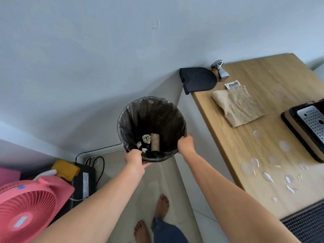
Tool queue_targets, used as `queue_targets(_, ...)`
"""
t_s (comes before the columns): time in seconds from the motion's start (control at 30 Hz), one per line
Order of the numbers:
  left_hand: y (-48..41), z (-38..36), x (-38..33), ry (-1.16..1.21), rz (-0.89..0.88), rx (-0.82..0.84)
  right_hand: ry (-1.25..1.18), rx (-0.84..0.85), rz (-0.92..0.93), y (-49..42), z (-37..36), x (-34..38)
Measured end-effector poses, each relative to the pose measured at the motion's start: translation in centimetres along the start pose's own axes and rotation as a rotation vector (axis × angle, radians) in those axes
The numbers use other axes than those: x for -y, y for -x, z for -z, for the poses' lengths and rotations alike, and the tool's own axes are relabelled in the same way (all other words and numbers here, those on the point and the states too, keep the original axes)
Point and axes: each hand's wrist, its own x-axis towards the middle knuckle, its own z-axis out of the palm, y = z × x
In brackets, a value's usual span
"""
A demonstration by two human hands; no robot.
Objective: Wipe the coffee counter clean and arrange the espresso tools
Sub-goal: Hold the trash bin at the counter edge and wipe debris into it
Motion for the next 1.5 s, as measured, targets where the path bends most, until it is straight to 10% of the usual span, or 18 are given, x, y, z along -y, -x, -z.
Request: queue_targets(1.5,-44.0,-0.7,16.0,-0.22,0.236,0.074,-0.04,-0.107,-0.299,-32.4,-20.3,-27.4)
